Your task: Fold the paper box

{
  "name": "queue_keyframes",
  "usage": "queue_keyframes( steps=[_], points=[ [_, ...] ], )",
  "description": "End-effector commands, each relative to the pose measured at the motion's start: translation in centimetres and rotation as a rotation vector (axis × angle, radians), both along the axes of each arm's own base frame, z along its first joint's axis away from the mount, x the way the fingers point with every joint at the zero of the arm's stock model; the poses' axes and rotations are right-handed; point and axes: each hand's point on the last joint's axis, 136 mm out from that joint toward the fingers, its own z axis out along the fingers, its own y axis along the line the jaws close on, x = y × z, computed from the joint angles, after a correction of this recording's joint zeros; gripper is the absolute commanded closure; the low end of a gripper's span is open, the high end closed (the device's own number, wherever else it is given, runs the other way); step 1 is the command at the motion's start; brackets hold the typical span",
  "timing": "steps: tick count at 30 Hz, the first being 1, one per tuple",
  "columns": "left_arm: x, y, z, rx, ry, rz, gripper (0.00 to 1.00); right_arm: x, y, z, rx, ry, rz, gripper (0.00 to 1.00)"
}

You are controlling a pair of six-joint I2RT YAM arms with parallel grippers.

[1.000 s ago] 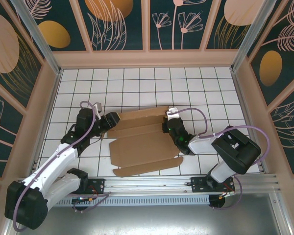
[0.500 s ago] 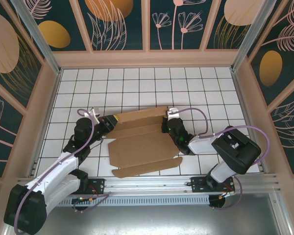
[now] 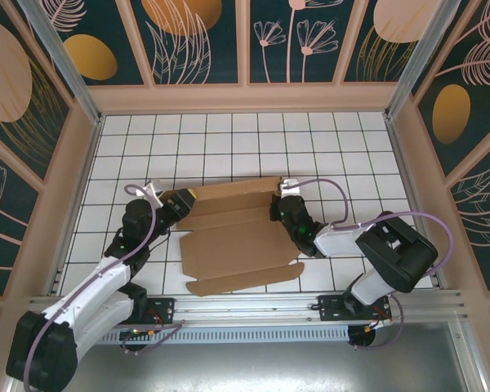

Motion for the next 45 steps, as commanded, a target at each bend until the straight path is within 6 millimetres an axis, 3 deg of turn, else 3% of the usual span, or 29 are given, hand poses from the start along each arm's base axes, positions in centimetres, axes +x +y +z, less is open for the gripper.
queue_keyframes(
  steps=[1,4,9,14,19,23,29,33,38,45],
  points=[
    [-0.2,3.4,-1.6,0.152,0.065,0.14,0.44,0.1,-2.0,-0.4,-0.041,0.028,-0.091,1.0],
    [-0.7,4.2,-1.9,0.182,0.076,0.17,0.47,0.2,-2.3,-0.3,-0.048,0.025,-0.101,1.0],
    [-1.4,4.2,-2.7,0.192,0.084,0.152,0.66,0.3,-2.2,-0.2,-0.048,0.03,-0.1,1.0],
    [-1.7,3.8,-3.5,0.22,0.092,0.113,0.74,0.4,-1.9,-0.4,-0.053,0.037,-0.083,1.0],
    [-1.4,4.5,-5.7,0.29,0.17,0.135,0.8,0.3,-1.5,-0.7,-0.066,0.049,-0.061,1.0],
    [-0.9,5.0,-6.9,0.33,0.234,0.163,0.72,0.2,-1.5,-0.9,-0.067,0.058,-0.057,1.0],
    [0.4,5.3,-7.4,0.357,0.262,0.2,0.7,-0.1,-0.9,-1.4,-0.063,0.081,-0.018,1.0],
    [0.9,5.0,-9.2,0.355,0.313,0.182,0.66,-0.1,-0.5,-1.8,-0.066,0.098,0.0,1.0],
    [1.1,2.9,-10.2,0.274,0.332,0.095,0.5,0.0,-0.2,-2.1,-0.066,0.109,0.011,1.0],
    [1.2,3.4,-11.8,0.325,0.396,0.11,0.35,0.1,0.3,-2.1,-0.054,0.115,0.026,1.0]
  ],
)
